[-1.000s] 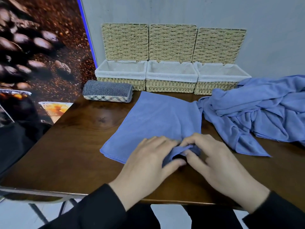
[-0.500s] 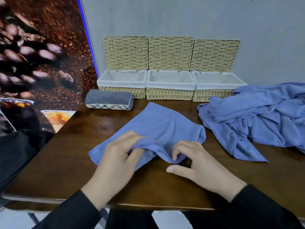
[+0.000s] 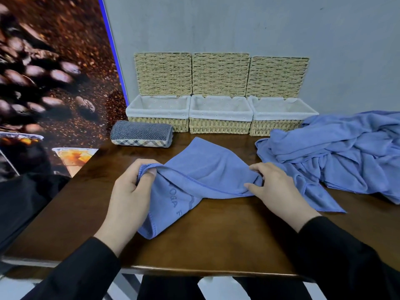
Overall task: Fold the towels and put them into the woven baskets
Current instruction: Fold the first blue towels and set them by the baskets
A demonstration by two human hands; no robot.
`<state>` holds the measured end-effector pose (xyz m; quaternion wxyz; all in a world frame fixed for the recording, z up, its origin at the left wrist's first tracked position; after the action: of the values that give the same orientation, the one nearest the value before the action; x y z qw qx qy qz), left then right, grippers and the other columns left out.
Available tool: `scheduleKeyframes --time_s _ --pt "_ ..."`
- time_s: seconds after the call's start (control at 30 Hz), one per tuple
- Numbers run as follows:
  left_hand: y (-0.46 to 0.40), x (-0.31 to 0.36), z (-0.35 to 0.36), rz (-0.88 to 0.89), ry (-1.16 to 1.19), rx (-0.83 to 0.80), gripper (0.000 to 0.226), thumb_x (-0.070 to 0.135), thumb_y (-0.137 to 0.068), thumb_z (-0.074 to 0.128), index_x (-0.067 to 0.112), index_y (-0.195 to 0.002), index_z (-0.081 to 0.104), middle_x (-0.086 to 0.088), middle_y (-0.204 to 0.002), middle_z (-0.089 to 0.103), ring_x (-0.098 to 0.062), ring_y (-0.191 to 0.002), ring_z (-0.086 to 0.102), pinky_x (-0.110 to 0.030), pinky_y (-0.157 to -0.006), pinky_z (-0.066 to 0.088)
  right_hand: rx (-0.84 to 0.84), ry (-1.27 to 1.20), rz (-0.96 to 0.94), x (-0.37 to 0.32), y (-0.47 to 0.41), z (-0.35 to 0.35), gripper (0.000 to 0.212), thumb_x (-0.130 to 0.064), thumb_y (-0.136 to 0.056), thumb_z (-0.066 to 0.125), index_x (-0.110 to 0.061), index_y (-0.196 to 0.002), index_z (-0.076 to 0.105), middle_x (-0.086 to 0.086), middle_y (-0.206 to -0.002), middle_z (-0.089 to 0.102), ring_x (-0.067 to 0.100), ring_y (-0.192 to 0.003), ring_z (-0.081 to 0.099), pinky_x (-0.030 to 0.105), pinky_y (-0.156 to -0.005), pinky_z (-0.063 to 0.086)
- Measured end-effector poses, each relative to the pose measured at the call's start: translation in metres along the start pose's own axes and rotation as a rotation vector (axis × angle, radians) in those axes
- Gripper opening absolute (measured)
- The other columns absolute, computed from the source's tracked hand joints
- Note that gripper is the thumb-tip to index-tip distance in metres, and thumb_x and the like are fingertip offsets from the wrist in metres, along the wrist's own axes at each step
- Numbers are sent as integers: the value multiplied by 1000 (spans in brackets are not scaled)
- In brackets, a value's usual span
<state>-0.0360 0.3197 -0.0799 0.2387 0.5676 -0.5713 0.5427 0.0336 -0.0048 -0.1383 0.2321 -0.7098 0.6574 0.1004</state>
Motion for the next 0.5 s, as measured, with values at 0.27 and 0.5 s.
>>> scheduleKeyframes --time_s 0.27,0.5 --pt "-3 -3 -6 -4 28 30 33 7 -102 46 26 -90 70 10 -89 69 3 -85 60 -6 -73 43 -204 21 -250 -28 -1 14 38 -30 -91 67 -43 -126 59 -29 -137 38 -3 -132 28 29 -100 15" --pt "-3 7 -14 70 62 93 37 -4 -99 45 23 -90 68 17 -89 69 7 -86 60 -3 -76 41 -185 50 -418 -46 4 19 27 -60 -85 68 -40 -101 62 -24 -111 56 -2 -116 43 29 -108 18"
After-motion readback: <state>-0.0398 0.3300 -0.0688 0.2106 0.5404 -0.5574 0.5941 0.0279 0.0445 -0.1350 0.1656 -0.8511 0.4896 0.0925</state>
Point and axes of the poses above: each hand's wrist, its own y-axis away from the middle knuckle, its own z-axis out of the palm, x = y × z, the point moved 8 cm from there along -y, towards the middle knuckle
